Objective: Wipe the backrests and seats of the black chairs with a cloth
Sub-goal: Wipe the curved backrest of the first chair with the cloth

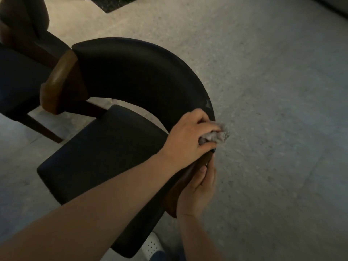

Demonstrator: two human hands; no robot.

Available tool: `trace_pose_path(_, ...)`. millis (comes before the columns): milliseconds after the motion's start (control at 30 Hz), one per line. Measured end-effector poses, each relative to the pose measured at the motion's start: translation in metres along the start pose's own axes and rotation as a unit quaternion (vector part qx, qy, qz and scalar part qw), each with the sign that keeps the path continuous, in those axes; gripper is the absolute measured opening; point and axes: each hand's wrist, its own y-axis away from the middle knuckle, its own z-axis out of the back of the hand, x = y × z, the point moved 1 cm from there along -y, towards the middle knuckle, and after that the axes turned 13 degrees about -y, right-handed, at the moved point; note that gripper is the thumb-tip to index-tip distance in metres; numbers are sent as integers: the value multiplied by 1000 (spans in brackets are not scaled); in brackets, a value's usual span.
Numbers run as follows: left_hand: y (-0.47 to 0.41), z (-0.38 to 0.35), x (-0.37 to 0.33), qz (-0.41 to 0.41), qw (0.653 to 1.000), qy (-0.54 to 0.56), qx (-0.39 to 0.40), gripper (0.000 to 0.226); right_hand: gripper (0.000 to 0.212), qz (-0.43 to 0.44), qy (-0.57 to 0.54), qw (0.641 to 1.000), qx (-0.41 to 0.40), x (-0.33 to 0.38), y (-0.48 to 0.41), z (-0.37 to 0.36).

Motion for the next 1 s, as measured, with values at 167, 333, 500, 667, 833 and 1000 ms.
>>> trace_pose_path(167,14,-14,2,100,990,86,-47,26,44,2,-7,1000,4,-1,0,1)
trace_pose_path(333,55,-26,31,272,953,130,14,19,52,36,-4,999,-8,-9,1,0)
trace_pose_path(500,50,-18,45,293,934,205,-21,25,54,48,1,999,-12,-9,1,1)
trace_pose_path(667,37,-26,30,257,942,215,-23,15,62,54,-14,998,-16,-9,-1,-1)
trace_pose_path(833,52,-44,50,311,930,197,-2,14,58,63,-16,998,-26,-9,0,-2)
trace_pose_path(1000,71,-62,65,387,890,229,69,15,54,68,-17,997,-37,-11,0,-1)
